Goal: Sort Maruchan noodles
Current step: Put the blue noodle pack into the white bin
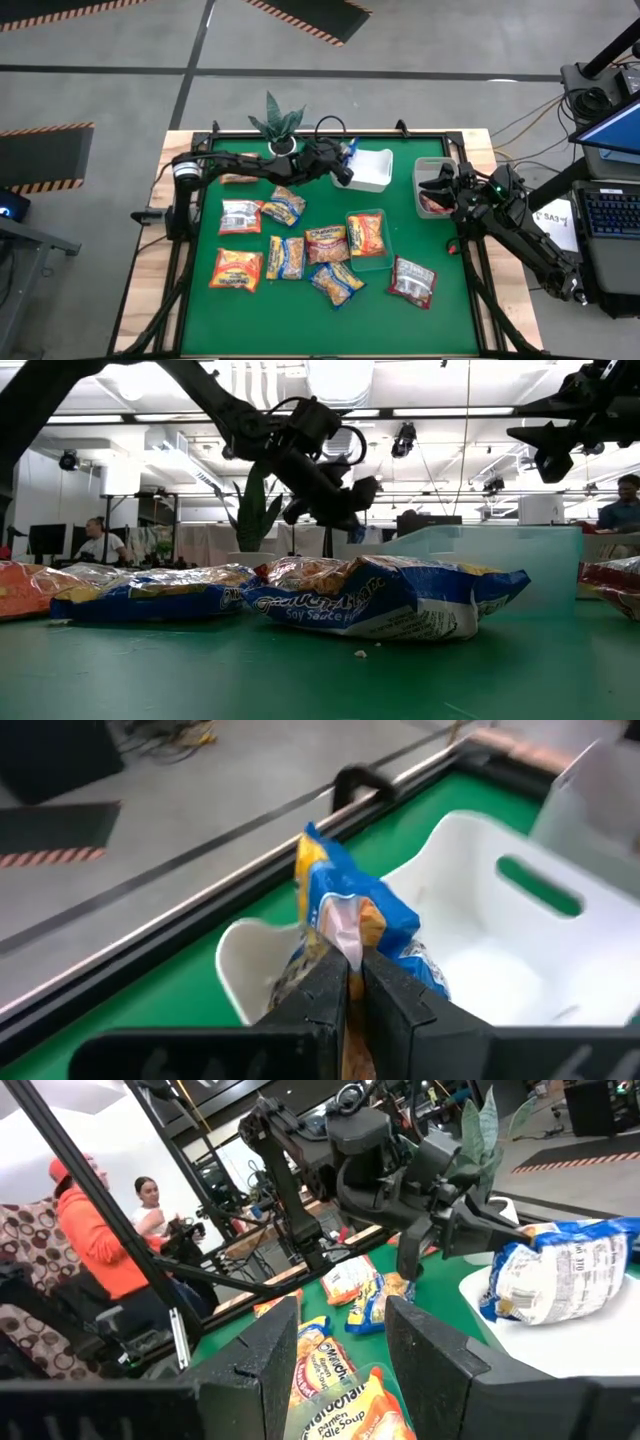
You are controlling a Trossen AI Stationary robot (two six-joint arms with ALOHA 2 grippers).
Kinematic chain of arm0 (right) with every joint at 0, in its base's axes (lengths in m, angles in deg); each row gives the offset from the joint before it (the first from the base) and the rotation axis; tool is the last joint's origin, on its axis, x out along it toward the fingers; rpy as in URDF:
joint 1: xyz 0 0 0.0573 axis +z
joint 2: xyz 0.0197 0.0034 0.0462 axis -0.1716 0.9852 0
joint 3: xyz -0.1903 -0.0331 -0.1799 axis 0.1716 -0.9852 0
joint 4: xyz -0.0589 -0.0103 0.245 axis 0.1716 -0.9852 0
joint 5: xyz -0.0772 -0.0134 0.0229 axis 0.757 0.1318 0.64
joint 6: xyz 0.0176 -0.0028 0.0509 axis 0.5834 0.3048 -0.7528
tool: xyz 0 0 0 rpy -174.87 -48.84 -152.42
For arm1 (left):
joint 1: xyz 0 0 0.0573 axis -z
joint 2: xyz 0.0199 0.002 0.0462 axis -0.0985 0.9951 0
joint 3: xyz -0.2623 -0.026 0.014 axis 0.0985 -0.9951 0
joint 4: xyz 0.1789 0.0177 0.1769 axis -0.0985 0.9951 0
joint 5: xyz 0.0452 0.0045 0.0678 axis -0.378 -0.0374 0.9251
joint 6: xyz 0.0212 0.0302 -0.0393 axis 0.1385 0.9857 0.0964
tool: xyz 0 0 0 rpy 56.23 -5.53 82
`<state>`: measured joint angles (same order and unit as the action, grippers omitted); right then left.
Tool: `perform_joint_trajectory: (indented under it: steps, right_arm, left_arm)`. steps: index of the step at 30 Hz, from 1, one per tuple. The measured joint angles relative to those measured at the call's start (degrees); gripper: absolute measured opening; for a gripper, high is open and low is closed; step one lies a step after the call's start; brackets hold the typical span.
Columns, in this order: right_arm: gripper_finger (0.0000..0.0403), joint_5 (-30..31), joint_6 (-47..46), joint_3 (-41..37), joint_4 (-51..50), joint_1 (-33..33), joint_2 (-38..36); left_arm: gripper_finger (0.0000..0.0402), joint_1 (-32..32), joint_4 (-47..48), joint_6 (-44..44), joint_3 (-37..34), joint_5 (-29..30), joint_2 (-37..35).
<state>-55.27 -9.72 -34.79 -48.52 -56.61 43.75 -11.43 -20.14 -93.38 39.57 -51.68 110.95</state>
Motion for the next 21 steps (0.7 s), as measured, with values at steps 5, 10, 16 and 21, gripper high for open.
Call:
perform_joint_trajectory:
  steps: [5,10,16,21]
  right_arm:
    - [0.0141,0.0,-0.12,0.0,0.0,0.01,0.0]
    - [0.0141,0.0,-0.14,0.0,-0.02,-0.01,0.0]
    - [0.0141,-0.02,-0.17,0.0,-0.13,-0.01,0.0]
    - [0.0141,-0.02,-0.15,0.0,-0.48,-0.01,-0.01]
  left_arm:
    - [0.0011,0.05,5.92,-1.47,0.0,1.27,-1.6]
    - [0.0011,0.09,9.48,-2.77,0.0,1.36,-2.28]
    - [0.0022,0.09,12.13,-5.17,0.0,1.36,-3.02]
    - [0.0055,0.11,17.61,-6.05,0.0,1.36,-4.58]
